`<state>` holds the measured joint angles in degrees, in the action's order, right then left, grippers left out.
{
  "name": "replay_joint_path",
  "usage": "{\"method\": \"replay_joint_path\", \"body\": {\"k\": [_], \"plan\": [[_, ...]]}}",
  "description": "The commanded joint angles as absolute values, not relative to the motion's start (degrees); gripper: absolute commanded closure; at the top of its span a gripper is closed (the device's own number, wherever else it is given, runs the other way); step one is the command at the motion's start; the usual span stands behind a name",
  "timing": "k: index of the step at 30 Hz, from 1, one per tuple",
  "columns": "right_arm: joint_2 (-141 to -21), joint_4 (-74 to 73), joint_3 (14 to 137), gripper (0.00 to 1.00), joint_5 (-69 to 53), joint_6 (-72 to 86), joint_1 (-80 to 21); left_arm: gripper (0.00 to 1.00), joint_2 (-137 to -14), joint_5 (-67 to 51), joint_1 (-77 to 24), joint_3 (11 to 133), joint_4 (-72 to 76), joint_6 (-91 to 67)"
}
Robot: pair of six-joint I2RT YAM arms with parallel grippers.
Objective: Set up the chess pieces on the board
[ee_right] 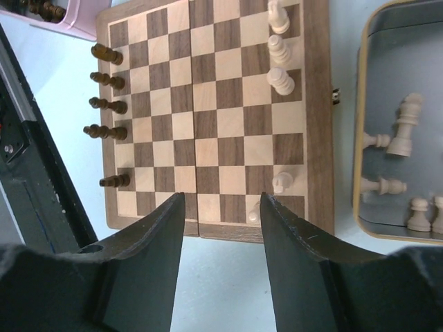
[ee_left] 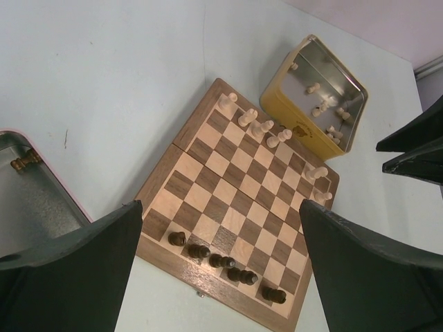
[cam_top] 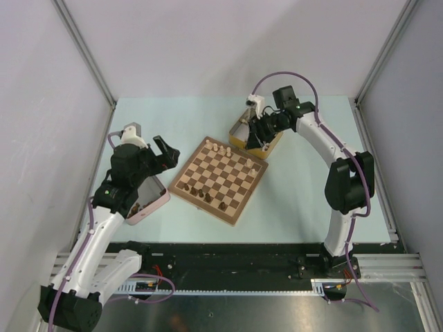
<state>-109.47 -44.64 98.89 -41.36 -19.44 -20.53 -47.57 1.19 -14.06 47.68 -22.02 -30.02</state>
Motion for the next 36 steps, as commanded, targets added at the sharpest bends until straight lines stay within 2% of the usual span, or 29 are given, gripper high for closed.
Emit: {"method": "replay_joint_path", "body": {"k": [1,22,36], "plan": [[-110.6,-43.4,102.4,0.49,-40.6,-18.3,-19.3,0.0,-47.5,0.5,-13.6,48.4,-20.1,-30.1],[-118.6,-44.0,109.4,0.49,-38.9,-18.1,-14.3,0.0,-49.2,-1.0,-13.1,48.9,-19.8,-29.3],[-123.7,-43.6,115.6,0.49,-33.1,-16.5,-12.7,0.0,-47.7,-1.5,-13.0,47.3,-19.5,-30.1]]}}
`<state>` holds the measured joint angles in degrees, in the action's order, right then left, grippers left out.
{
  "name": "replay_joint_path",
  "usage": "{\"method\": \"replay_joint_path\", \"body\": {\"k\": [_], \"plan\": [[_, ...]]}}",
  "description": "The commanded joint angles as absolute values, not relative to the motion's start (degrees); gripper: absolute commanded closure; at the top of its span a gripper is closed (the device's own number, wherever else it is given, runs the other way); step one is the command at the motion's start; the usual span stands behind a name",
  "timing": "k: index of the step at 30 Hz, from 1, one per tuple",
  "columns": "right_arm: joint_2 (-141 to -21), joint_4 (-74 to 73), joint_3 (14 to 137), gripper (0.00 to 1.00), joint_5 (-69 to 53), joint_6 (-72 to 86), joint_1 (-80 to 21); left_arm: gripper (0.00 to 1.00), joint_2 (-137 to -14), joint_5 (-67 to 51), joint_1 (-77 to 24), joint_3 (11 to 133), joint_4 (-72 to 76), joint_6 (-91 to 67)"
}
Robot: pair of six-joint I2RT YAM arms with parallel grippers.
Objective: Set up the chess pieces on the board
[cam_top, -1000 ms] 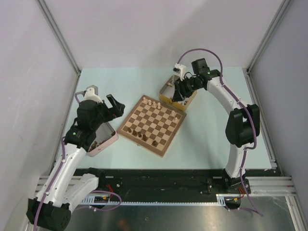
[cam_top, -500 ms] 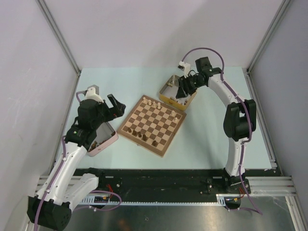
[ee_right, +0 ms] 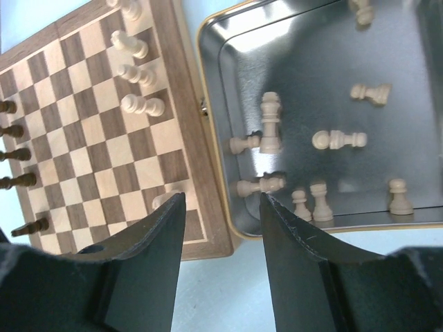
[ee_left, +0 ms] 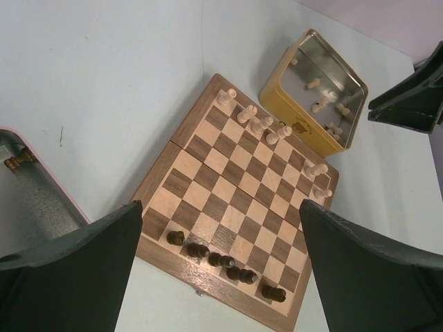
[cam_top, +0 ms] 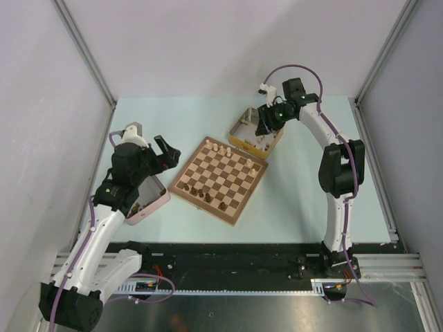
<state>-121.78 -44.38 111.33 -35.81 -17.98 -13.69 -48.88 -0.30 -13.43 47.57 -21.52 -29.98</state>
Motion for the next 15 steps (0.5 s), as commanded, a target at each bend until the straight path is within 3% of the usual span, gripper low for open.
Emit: {"method": "replay_joint_path", "body": {"k": [1,15], "plan": [[-124.2,-43.8,116.2,0.49,-32.7,-16.4,-12.6,0.0,-48.0,-1.6,-13.0,47.5,-19.5,-30.1],[-133.5,-44.6,124.1,0.53,-26.6,-18.0,-13.2,0.0,-48.0,-2.8,-13.0,48.2,-19.5,-31.0]]}}
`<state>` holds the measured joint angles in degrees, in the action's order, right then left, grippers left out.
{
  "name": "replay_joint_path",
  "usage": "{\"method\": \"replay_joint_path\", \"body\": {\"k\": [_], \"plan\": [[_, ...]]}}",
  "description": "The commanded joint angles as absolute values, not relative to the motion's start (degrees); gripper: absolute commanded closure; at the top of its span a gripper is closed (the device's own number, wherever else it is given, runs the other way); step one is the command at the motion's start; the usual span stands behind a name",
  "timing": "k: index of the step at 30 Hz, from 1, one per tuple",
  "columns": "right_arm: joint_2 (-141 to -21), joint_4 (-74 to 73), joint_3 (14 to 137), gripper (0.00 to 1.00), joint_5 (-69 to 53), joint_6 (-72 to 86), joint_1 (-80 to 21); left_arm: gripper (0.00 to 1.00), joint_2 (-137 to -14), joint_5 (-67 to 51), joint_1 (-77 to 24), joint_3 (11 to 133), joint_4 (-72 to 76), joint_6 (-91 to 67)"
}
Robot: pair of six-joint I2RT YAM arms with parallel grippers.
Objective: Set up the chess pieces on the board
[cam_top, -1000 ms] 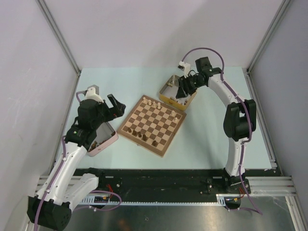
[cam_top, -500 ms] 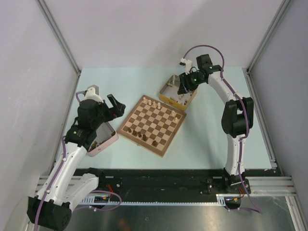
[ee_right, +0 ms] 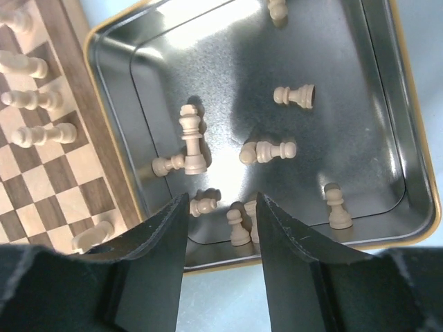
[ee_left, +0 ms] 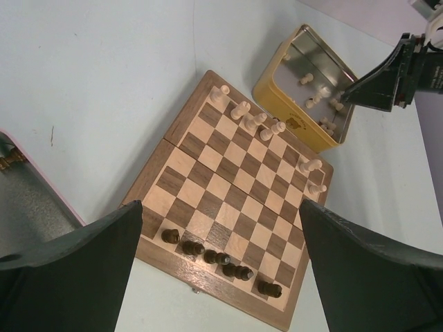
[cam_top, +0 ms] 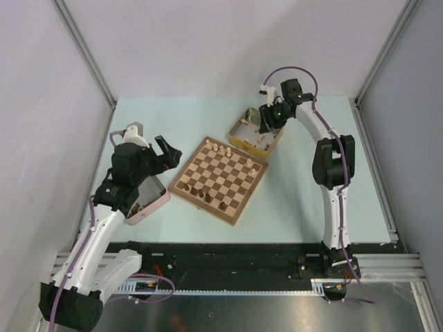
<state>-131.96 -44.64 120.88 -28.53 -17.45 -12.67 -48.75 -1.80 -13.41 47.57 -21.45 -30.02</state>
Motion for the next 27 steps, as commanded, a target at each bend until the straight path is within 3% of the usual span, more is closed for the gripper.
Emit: {"method": "replay_joint_path", "body": {"k": [1,16,27], "plan": [[-134.3,-44.6,124.4,0.54,-26.2,-18.5,-13.3,0.0,-47.9,-3.0,-13.0,48.2,-19.5,-31.1],[-140.0,-43.3,129.3,0.55,-23.4,-18.8,-14.9,0.0,-48.4,-3.5,-13.0,48.3,-19.5,-32.3],[-141.4,-43.5,129.6,0.64,-23.2,-19.2,-15.6,0.0,-48.6,-3.5,-13.0,48.2,-19.5,-32.3]]}}
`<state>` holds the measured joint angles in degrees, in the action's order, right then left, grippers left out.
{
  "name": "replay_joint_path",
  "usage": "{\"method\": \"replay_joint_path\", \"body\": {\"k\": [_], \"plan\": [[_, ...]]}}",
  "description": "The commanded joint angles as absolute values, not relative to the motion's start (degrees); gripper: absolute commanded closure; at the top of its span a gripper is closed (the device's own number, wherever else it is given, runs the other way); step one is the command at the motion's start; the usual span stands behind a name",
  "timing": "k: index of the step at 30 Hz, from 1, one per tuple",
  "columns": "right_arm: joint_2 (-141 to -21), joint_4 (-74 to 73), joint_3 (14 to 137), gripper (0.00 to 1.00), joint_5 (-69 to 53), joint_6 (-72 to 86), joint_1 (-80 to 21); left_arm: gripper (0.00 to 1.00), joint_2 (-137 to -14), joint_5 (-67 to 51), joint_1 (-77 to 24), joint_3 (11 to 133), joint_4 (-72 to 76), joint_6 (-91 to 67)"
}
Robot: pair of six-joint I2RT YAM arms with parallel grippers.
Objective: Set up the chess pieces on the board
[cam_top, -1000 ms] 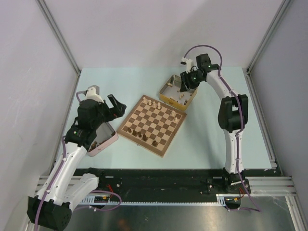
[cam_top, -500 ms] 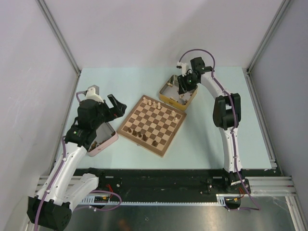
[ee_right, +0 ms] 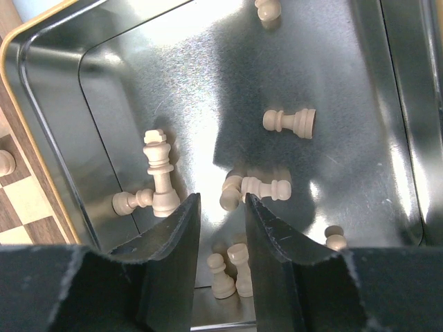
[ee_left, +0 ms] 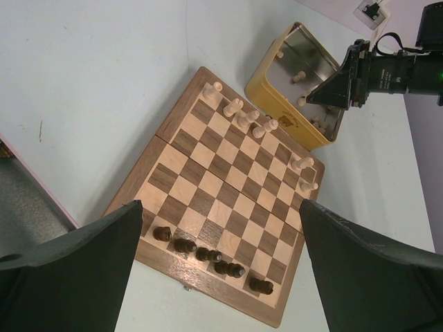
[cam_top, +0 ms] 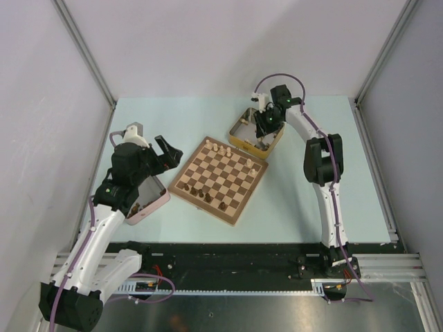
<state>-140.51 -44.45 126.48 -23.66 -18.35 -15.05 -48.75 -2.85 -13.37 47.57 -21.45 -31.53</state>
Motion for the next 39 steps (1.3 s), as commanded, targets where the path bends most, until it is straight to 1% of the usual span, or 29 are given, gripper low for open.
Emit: {"method": "replay_joint_path", "body": {"k": [1,6,9,15,16,19,28,39], "plan": [[-141.5,-43.5,129.6,0.64,-23.0,-19.2,-15.6,0.0,-48.6,-3.5,-13.0,48.1,-19.5,-32.2],[-141.9,-43.6,129.5,0.67,-22.9,-19.4,-15.9,0.0,-48.3,-3.4,-12.9,47.6,-19.4,-32.3],[-142.0,-43.8,129.5,0.71,-22.9,-19.4,-16.0,0.0,-48.2,-3.4,-13.0,47.6,-19.4,-32.4],[-141.6,-43.9,129.4,0.82,-23.6,-19.6,-16.1,0.0,-48.1,-3.3,-13.0,47.5,-19.4,-32.4],[-141.5,-43.9,129.4,0.85,-23.6,-19.6,-16.0,0.0,-48.1,-3.3,-13.0,47.5,-19.3,-32.4],[-140.8,-43.9,129.4,0.88,-24.2,-19.7,-16.0,0.0,-48.1,-3.4,-13.0,47.5,-19.3,-32.4],[-138.3,-43.8,129.4,0.92,-27.7,-18.2,-15.6,0.0,-47.7,-3.3,-13.0,47.2,-19.4,-32.7],[-134.0,-43.2,128.9,0.93,-33.2,-14.3,-14.5,0.0,-47.4,-3.4,-13.0,47.0,-19.3,-32.8]]}}
